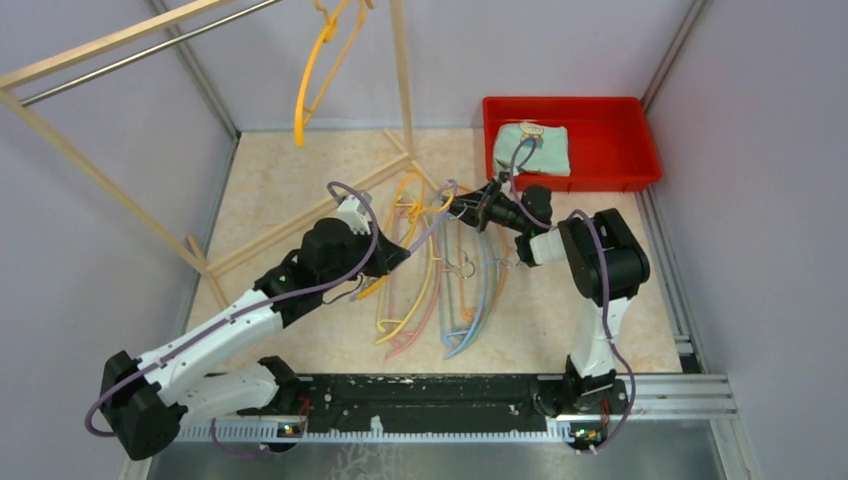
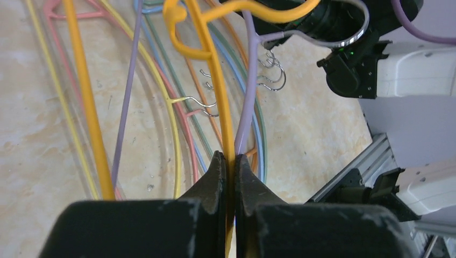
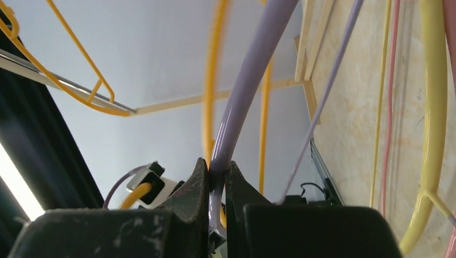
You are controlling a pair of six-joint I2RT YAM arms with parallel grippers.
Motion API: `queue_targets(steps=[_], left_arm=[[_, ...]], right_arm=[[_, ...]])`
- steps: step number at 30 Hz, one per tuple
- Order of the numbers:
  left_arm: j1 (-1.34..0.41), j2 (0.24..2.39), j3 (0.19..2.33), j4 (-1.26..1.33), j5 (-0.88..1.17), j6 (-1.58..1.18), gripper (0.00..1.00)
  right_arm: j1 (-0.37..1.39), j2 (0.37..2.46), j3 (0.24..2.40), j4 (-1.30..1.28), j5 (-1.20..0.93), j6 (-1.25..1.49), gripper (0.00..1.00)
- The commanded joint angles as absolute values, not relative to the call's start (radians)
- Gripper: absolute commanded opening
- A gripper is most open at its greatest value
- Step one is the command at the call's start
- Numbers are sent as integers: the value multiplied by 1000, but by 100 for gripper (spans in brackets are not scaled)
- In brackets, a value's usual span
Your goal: Organize the hangers
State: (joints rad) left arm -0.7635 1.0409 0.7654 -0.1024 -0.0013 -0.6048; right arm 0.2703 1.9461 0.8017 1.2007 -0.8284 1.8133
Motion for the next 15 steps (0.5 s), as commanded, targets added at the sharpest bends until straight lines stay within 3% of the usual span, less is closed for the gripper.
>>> queue_targets(steps=[1,15], left_arm=[[-756,915,749,-193,-227,-723,0],[-755,798,757,-415,-489,-946,0]], right_arm=[[184,1854,813,1101,-778,1587,0],[184,1837,853,952,-818,1464,0]])
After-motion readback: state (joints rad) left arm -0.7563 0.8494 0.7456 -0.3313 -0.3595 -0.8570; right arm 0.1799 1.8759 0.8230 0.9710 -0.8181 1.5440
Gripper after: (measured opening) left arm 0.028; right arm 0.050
